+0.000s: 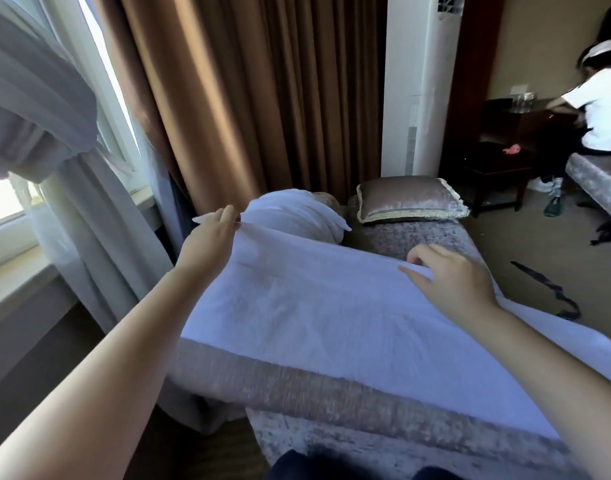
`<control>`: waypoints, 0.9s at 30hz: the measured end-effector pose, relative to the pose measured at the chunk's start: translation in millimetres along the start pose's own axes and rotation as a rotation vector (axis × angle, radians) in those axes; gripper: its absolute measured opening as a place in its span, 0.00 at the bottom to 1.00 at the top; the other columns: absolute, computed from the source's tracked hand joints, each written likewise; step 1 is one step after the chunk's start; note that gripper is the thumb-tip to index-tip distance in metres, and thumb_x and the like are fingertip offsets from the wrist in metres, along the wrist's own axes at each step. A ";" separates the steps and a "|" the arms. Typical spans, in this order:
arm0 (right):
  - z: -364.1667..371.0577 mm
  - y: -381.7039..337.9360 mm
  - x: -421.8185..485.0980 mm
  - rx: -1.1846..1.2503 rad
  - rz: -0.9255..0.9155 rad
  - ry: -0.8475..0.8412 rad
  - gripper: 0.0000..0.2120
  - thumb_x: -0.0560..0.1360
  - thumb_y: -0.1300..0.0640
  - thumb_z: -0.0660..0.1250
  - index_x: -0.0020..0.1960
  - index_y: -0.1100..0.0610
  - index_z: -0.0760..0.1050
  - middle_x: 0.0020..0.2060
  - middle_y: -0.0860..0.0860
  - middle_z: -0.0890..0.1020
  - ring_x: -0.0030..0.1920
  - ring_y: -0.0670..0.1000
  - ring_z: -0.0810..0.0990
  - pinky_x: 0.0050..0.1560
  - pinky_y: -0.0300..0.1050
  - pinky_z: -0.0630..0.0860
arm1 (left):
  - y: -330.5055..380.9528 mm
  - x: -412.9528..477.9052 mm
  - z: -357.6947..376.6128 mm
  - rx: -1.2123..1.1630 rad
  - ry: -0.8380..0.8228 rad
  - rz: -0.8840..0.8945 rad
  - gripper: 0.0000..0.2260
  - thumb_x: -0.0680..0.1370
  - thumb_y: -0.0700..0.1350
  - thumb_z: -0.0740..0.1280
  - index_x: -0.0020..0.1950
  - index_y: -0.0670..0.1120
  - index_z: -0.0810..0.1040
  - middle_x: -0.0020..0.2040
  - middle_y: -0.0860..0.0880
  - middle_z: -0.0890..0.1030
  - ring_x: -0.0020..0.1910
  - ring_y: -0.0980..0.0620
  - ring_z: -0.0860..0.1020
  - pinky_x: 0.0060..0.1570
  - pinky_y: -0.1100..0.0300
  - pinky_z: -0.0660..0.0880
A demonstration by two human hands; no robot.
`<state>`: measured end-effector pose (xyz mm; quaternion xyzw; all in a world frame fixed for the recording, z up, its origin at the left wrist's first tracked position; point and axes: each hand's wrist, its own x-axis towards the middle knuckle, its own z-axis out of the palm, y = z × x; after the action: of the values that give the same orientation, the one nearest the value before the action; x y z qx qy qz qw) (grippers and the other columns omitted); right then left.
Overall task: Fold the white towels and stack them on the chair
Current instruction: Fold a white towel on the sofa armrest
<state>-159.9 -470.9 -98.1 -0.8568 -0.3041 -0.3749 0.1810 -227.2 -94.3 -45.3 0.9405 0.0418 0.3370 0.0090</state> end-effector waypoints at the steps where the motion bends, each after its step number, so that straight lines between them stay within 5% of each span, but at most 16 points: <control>1: -8.7 -9.8 -5.3 0.000 -0.050 0.025 0.07 0.73 0.53 0.68 0.39 0.55 0.75 0.29 0.48 0.75 0.25 0.49 0.64 0.26 0.33 0.49 | -2.9 -7.8 -6.8 0.008 0.022 0.013 0.05 0.84 0.41 0.56 0.52 0.41 0.69 0.47 0.43 0.76 0.37 0.38 0.75 0.31 0.50 0.67; 5: -19.5 -39.8 -37.8 0.021 -0.239 -0.019 0.04 0.69 0.61 0.68 0.40 0.54 0.74 0.30 0.48 0.72 0.26 0.51 0.70 0.24 0.38 0.58 | -16.1 -52.8 -23.3 0.036 0.069 0.093 0.05 0.82 0.40 0.60 0.49 0.40 0.71 0.44 0.42 0.77 0.34 0.39 0.74 0.28 0.52 0.67; 8: -13.1 -50.7 -63.8 0.055 -0.348 -0.115 0.13 0.66 0.64 0.75 0.43 0.54 0.73 0.31 0.48 0.75 0.26 0.51 0.72 0.24 0.38 0.56 | -24.3 -98.3 -21.2 0.029 0.050 0.115 0.04 0.81 0.38 0.62 0.46 0.40 0.72 0.38 0.42 0.76 0.30 0.42 0.72 0.25 0.52 0.67; 13: -8.7 -65.8 -87.8 0.045 -0.427 -0.353 0.27 0.58 0.62 0.81 0.44 0.50 0.65 0.27 0.45 0.72 0.22 0.48 0.69 0.23 0.34 0.46 | -32.7 -157.2 -3.4 0.046 0.001 0.120 0.11 0.78 0.48 0.56 0.41 0.44 0.71 0.35 0.47 0.75 0.29 0.43 0.74 0.25 0.59 0.62; 19: -7.8 -60.0 -88.5 0.055 -0.402 -0.476 0.21 0.64 0.58 0.77 0.45 0.49 0.66 0.24 0.42 0.61 0.21 0.45 0.56 0.23 0.33 0.46 | -30.2 -177.9 10.1 0.045 0.064 0.069 0.11 0.77 0.46 0.57 0.45 0.41 0.76 0.41 0.46 0.78 0.45 0.44 0.74 0.30 0.51 0.75; 21: -5.4 -59.7 -86.0 0.057 -0.417 -0.479 0.10 0.72 0.50 0.71 0.44 0.49 0.69 0.23 0.42 0.58 0.21 0.44 0.56 0.23 0.35 0.49 | -29.2 -179.4 10.3 0.058 0.078 0.059 0.12 0.77 0.47 0.58 0.45 0.41 0.77 0.42 0.47 0.79 0.43 0.41 0.76 0.31 0.51 0.74; 23: -1.6 -65.9 -79.9 0.110 -0.372 -0.456 0.13 0.76 0.40 0.60 0.41 0.49 0.71 0.23 0.42 0.61 0.22 0.43 0.60 0.23 0.36 0.55 | -25.1 -176.1 6.5 0.094 0.139 0.037 0.14 0.78 0.49 0.58 0.41 0.42 0.78 0.39 0.49 0.80 0.38 0.42 0.74 0.33 0.51 0.71; 27: 15.1 -95.9 -50.5 0.256 -0.282 -0.178 0.18 0.78 0.45 0.58 0.34 0.53 0.73 0.26 0.42 0.66 0.25 0.45 0.65 0.23 0.39 0.63 | 2.4 -144.5 -0.6 0.037 0.271 0.064 0.14 0.79 0.46 0.59 0.42 0.42 0.80 0.44 0.48 0.82 0.41 0.43 0.73 0.38 0.50 0.71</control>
<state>-241.8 -410.4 -138.1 -0.8055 -0.4811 -0.2778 0.2065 -338.5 -109.0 -136.2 0.8873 0.0187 0.4601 -0.0251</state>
